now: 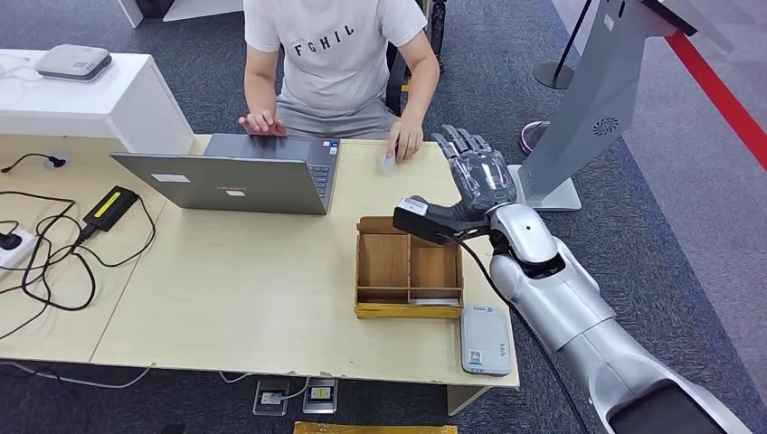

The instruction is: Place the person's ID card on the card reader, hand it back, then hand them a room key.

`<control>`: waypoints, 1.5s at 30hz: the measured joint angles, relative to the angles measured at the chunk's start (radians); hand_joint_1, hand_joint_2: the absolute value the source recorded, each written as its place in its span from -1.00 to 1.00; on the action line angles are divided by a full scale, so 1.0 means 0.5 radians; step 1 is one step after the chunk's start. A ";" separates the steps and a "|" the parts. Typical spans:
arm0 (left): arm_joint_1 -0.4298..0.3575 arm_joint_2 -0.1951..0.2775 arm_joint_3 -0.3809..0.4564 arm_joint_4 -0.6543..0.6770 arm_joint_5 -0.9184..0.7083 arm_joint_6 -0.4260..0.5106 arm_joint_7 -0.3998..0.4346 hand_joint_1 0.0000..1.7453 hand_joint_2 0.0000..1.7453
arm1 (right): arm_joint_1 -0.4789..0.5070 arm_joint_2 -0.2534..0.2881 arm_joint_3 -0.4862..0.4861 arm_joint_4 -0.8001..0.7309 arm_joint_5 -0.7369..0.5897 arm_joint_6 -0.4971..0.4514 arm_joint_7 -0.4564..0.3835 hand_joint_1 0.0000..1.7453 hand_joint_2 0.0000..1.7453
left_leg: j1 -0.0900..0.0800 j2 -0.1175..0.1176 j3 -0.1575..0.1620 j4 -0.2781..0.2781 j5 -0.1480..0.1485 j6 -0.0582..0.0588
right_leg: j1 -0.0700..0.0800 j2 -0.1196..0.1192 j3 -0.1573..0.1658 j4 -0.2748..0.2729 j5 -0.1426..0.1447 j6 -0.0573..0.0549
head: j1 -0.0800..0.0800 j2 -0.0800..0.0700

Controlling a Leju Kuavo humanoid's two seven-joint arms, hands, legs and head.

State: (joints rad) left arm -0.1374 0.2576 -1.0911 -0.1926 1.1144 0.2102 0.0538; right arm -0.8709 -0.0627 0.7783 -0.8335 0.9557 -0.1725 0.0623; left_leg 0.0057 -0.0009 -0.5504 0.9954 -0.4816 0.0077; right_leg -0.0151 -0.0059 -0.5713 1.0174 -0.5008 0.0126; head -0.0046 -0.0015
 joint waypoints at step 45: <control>0.007 0.018 0.008 0.001 0.089 0.183 0.095 -1.00 -1.00 | 1.211 -1.408 -0.178 -2.440 -0.236 -0.290 1.080 -1.00 1.00 | 0.002 0.006 0.001 0.001 -0.007 -0.001 | 0.001 0.004 0.002 -0.005 -0.001 0.000 | -0.001 0.000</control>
State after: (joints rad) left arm -0.1341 0.2666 -1.0869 -0.1923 1.1588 0.3016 0.1011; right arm -0.2653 -0.7666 0.6891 -2.0538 0.8376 -0.3173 0.6023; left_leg 0.0065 0.0020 -0.5497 0.9960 -0.4849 0.0072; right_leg -0.0143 -0.0041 -0.5704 1.0150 -0.5012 0.0128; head -0.0050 -0.0015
